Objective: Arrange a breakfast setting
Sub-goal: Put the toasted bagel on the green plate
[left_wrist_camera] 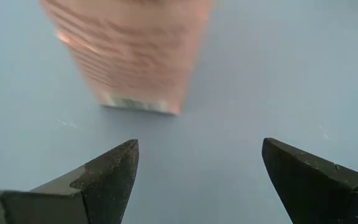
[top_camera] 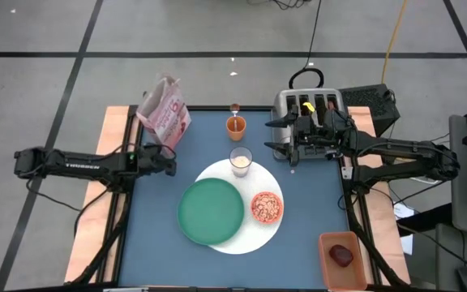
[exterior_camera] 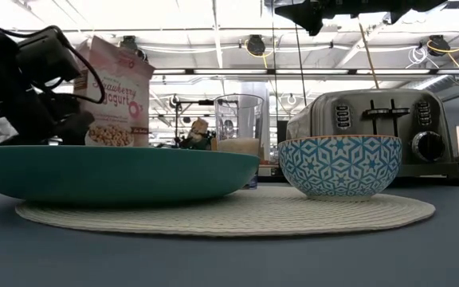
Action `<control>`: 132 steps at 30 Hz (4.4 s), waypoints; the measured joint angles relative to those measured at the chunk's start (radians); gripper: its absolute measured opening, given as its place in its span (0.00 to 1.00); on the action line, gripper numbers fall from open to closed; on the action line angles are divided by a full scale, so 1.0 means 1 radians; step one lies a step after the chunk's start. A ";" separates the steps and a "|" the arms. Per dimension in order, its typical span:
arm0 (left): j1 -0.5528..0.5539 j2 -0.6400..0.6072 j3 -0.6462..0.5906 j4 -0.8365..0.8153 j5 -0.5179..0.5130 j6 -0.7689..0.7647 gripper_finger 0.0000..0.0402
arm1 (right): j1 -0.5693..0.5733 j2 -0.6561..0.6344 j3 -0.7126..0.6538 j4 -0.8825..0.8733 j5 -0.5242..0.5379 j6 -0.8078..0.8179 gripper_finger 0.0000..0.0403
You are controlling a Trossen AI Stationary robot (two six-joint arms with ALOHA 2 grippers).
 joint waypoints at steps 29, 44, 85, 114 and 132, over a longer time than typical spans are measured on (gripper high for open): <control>-0.314 -0.002 0.000 0.431 0.041 0.154 0.86 | -0.117 -0.126 0.024 -0.180 0.451 0.193 0.74; -0.315 -0.002 0.000 0.449 0.022 0.171 0.86 | -0.321 -0.021 0.426 -1.009 0.609 0.301 0.74; -0.315 -0.002 0.000 0.449 0.021 0.188 0.86 | -0.556 0.154 0.438 -1.421 0.632 0.220 0.73; -0.315 -0.002 0.000 0.448 0.021 0.188 0.86 | -0.574 0.168 0.438 -1.455 0.682 0.194 0.55; -0.315 -0.002 0.000 0.448 0.021 0.188 0.86 | -0.574 0.168 0.438 -1.473 0.680 0.188 0.46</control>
